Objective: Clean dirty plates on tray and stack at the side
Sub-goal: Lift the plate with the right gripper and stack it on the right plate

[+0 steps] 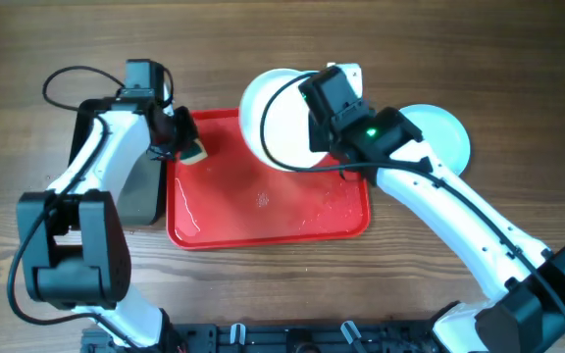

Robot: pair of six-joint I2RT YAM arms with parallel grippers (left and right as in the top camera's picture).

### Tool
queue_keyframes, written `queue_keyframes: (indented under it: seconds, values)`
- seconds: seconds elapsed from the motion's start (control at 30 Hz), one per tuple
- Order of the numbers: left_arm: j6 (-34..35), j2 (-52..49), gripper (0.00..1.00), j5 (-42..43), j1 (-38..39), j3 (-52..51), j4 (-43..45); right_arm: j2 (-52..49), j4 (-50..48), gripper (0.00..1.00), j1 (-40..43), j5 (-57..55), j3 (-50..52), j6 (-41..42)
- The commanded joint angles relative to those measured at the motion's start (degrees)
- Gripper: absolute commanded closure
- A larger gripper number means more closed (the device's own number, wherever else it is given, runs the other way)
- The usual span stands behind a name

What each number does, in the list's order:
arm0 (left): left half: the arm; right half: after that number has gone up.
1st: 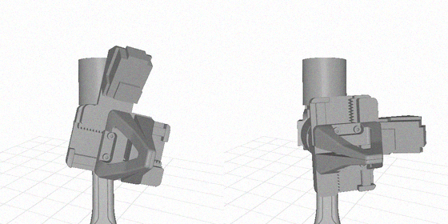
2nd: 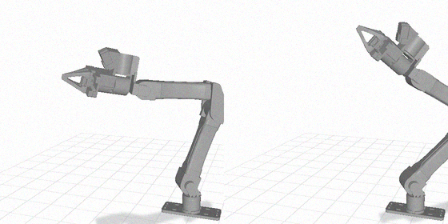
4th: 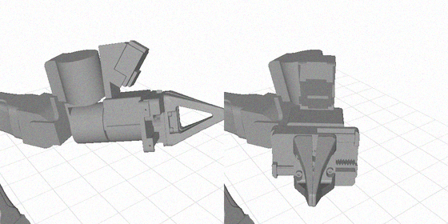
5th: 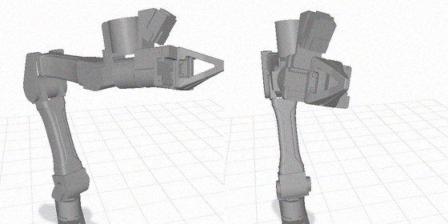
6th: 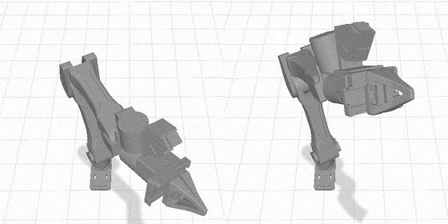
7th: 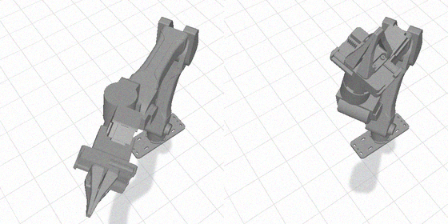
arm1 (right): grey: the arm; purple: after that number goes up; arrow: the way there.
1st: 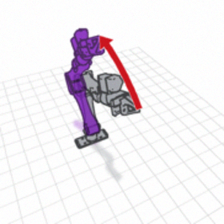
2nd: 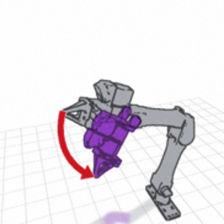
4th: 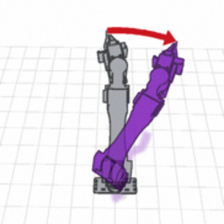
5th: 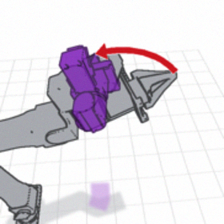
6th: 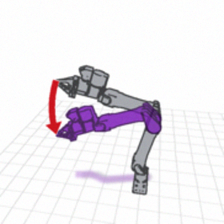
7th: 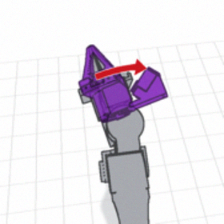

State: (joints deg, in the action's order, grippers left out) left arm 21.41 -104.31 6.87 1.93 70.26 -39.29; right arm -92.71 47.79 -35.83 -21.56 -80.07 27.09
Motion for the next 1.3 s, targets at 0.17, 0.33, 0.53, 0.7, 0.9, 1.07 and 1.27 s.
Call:
queue_keyframes:
  seconds: [0.17,0.33,0.53,0.7,0.9,1.07,1.27]
  values:
    - [3.3,0.4,0.96,-7.2,1.6,0.6,0.7,0.3,2.2,0.95,-12.3,-30.5,-0.2,-1.6]
    - [3.5,0.4,0.96,-7.2,1.6,0.6,0.7,0.3,2.2,0.96,-18.7,-42.1,-0.2,-4.7]
    - [3.5,0.4,0.96,-7.2,1.6,0.6,0.7,0.3,1.5,0.96,-23.5,-54.3,-0.2,-6.1]
    - [3.5,0.4,0.96,-7.2,1.6,0.6,0.7,0.3,-0.9,0.96,-25.7,-59.1,-0.2,-7.9]
    - [3.5,0.4,0.96,-7.2,1.6,0.6,0.7,0.3,-4.0,0.96,-26.0,-59.0,-0.2,-10.6]
    - [3.5,0.4,0.96,-7.2,1.6,0.6,0.7,0.3,-3.9,0.96,-26.0,-45.5,-0.2,-10.5]
    - [3.5,0.4,0.96,-7.2,1.6,0.6,0.7,0.3,-1.4,0.96,-22.7,-12.6,-0.1,-6.2]
